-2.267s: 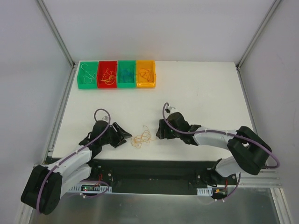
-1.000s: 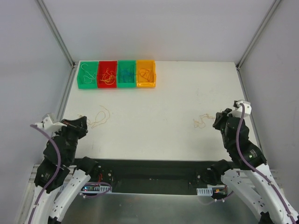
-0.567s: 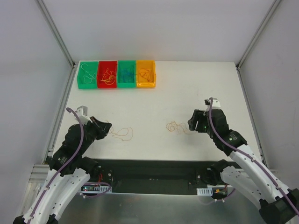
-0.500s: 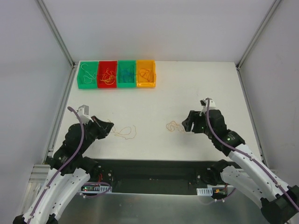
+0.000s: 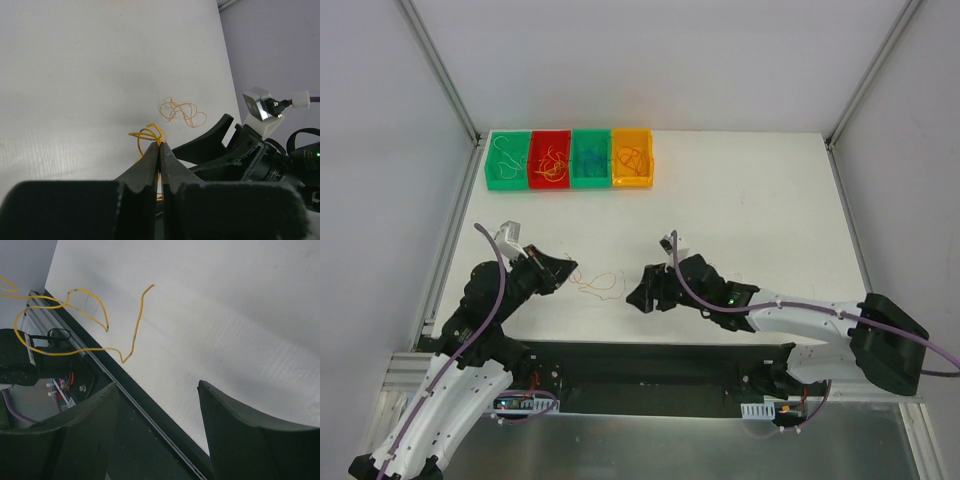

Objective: Untangle the cables

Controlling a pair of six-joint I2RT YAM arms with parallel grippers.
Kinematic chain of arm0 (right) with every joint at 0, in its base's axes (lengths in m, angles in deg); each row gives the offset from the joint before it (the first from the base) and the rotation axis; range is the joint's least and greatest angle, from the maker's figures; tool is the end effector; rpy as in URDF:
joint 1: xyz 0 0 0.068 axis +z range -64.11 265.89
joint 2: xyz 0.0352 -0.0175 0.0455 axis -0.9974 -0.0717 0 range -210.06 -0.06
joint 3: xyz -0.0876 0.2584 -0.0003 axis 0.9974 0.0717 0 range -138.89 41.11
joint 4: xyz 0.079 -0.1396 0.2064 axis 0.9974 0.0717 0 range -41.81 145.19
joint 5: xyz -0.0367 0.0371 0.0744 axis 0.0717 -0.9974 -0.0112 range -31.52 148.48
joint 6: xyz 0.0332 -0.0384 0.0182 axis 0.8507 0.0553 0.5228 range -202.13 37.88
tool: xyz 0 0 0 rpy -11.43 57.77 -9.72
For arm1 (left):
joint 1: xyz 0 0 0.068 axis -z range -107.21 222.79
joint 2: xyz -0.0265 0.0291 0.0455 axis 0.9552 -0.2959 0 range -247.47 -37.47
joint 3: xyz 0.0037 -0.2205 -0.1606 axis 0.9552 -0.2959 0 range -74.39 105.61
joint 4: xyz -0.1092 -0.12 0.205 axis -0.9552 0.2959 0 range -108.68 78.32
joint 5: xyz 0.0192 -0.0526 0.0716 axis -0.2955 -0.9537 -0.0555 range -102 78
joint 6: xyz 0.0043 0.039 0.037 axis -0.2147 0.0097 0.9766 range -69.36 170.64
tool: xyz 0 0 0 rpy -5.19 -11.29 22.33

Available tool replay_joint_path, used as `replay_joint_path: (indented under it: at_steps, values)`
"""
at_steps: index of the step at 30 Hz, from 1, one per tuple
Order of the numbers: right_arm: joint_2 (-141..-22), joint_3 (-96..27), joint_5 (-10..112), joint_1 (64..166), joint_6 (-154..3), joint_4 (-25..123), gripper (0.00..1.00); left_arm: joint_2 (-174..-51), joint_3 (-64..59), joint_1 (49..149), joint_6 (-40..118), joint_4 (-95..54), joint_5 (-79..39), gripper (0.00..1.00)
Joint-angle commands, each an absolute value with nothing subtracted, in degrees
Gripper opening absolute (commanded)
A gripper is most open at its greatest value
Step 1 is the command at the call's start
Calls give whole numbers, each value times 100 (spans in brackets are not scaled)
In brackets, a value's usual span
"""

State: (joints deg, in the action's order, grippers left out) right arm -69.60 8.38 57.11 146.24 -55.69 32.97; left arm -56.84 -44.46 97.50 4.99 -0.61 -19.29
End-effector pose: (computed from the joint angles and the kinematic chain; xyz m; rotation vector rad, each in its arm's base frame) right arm 0.1288 0.2277 0.2218 -0.6260 1.9946 0.9944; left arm 0.0972 -0.0496 0.2907 -0.2290 1.7948 -1.0068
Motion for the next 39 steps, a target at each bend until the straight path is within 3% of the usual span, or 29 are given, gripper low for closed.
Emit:
replay_joint_path:
  at_steps: [1, 18, 23, 27, 29, 32, 39]
  values:
    - [-7440, 280, 6305, 14855, -5216, 2376, 66, -5645, -4583, 9740, 353, -409, -2105, 0]
    - [-8759, -108, 6551, 14934, -5084, 1831, 41, -5548, -4715, 9740, 274, -550, -2220, 0]
    - [-8769, -90, 6542, 14934, -5145, 1787, 14, -5549, -4741, 9740, 265, -558, -2237, 0]
    - [-8392, 199, 6849, 14943, -5215, 1831, 1, -5522, -4811, 9740, 247, -550, -2158, 0]
    - [-8242, 331, 6920, 14934, -5259, 1831, 1, -5496, -4838, 9740, 230, -558, -2132, 0]
    - [-8180, 393, 6815, 14934, -5181, 1822, 22, -5487, -4829, 9740, 203, -567, -2158, 0]
    - [-8601, 174, 6455, 14926, -5022, 1585, 24, -5504, -4741, 9740, 212, -567, -2228, 0]
